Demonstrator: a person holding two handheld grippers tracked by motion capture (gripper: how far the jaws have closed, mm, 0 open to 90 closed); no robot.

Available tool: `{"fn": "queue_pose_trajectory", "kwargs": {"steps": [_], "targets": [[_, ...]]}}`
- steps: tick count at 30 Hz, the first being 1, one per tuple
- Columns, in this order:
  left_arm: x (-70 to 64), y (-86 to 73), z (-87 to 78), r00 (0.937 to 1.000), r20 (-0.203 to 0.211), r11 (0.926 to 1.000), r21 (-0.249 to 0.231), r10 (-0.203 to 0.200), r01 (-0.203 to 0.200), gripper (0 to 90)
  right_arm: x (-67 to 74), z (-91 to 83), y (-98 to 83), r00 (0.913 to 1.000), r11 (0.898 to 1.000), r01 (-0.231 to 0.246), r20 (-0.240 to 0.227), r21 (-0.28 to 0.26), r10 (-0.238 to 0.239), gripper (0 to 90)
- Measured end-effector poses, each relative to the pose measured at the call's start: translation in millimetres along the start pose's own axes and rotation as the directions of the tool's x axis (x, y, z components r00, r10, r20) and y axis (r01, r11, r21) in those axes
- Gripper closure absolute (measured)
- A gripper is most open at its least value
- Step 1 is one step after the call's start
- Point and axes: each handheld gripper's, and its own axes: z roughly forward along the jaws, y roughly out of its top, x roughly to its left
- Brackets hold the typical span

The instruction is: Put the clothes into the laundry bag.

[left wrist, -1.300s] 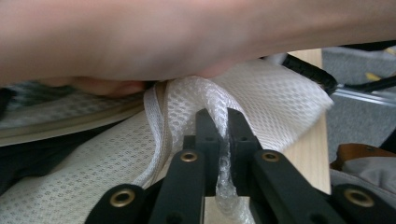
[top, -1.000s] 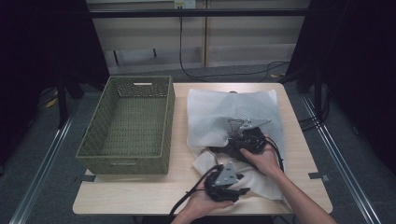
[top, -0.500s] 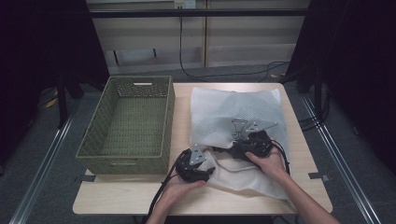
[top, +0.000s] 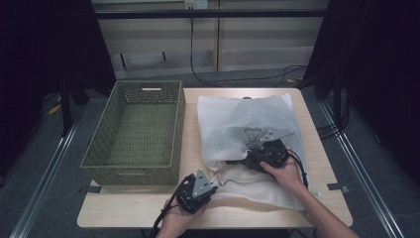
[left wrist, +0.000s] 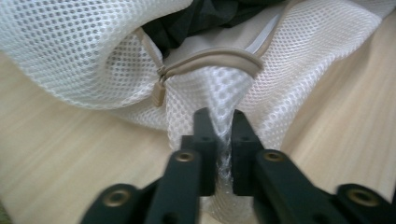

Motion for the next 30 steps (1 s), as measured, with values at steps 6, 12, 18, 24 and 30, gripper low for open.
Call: {"fn": "queue_pose_trajectory", "kwargs": {"steps": [6, 12, 18, 24, 30], "targets": [[13.4, -0.5, -14.6, 0.9975, 0.071, 0.9944, -0.104, -0.009, 0.016, 50.7, 14.0, -23.6, 2.6, 0.9911, 0.998, -0.013, -0.133, -0.054, 0.006, 86.9], [24.9, 9.1, -19.4, 0.9994, 0.016, 0.9783, -0.204, -0.032, 0.035, 71.1, 22.9, -66.5, -9.1, 0.9731, 0.988, -0.066, -0.228, -0.143, 0.032, 86.7], [29.4, 5.8, 36.1, 0.9999, -0.01, 0.9999, -0.012, -0.005, 0.005, 58.5, 18.0, -63.4, -22.9, 0.9738, 0.994, -0.065, -0.223, -0.086, 0.044, 82.9], [29.6, 8.6, 57.2, 0.9988, -0.048, 0.9996, 0.03, 0.004, -0.003, 42.0, 17.1, -55.4, -21.9, 0.9776, 0.996, -0.058, -0.206, -0.063, 0.044, 74.6], [29.0, 4.1, 55.5, 0.9995, -0.021, 0.9973, 0.071, 0.022, -0.021, 79.7, 18.4, -65.2, -21.9, 0.979, 0.994, -0.05, -0.201, -0.095, 0.03, 69.3]]}}
